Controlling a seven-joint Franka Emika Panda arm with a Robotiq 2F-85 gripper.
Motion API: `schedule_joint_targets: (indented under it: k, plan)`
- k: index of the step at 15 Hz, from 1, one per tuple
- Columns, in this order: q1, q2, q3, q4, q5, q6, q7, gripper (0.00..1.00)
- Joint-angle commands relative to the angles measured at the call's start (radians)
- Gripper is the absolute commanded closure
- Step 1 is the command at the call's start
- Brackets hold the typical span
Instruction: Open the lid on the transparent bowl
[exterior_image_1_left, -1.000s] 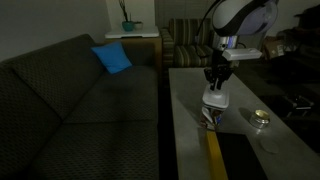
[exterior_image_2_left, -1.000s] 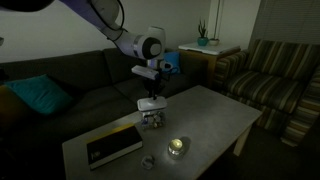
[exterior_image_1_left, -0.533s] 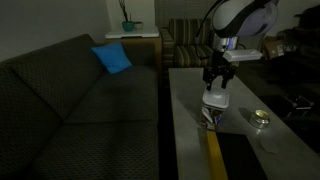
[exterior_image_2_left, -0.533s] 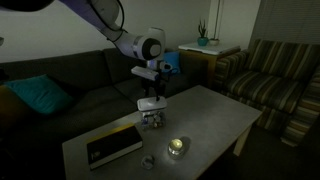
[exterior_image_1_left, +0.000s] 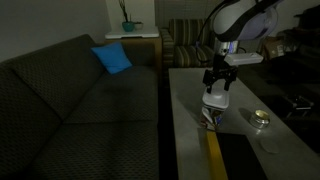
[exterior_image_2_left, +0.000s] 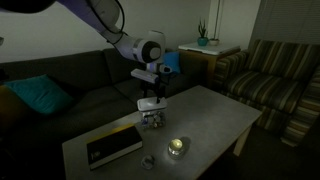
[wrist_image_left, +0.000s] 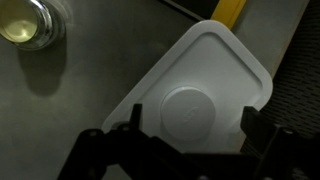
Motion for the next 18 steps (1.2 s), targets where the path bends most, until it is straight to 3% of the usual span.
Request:
schedule_joint_targets:
  k: [1, 4, 7, 11, 13, 18]
  plan:
    - [-0.01, 0.01, 0.008, -0.005, 0.002, -0.016, -0.029, 0.0]
    - [-0.01, 0.026, 0.011, 0.003, 0.004, -0.016, -0.031, 0.0]
    - [-0.011, 0.023, 0.011, 0.005, 0.005, -0.009, -0.03, 0.28]
    - [-0.014, 0.021, 0.012, 0.008, 0.005, 0.017, -0.03, 0.11]
    - [-0.015, 0.022, 0.013, 0.007, 0.005, 0.027, -0.03, 0.07]
    - [-0.015, 0.024, 0.015, 0.012, 0.006, 0.036, -0.032, 0.17]
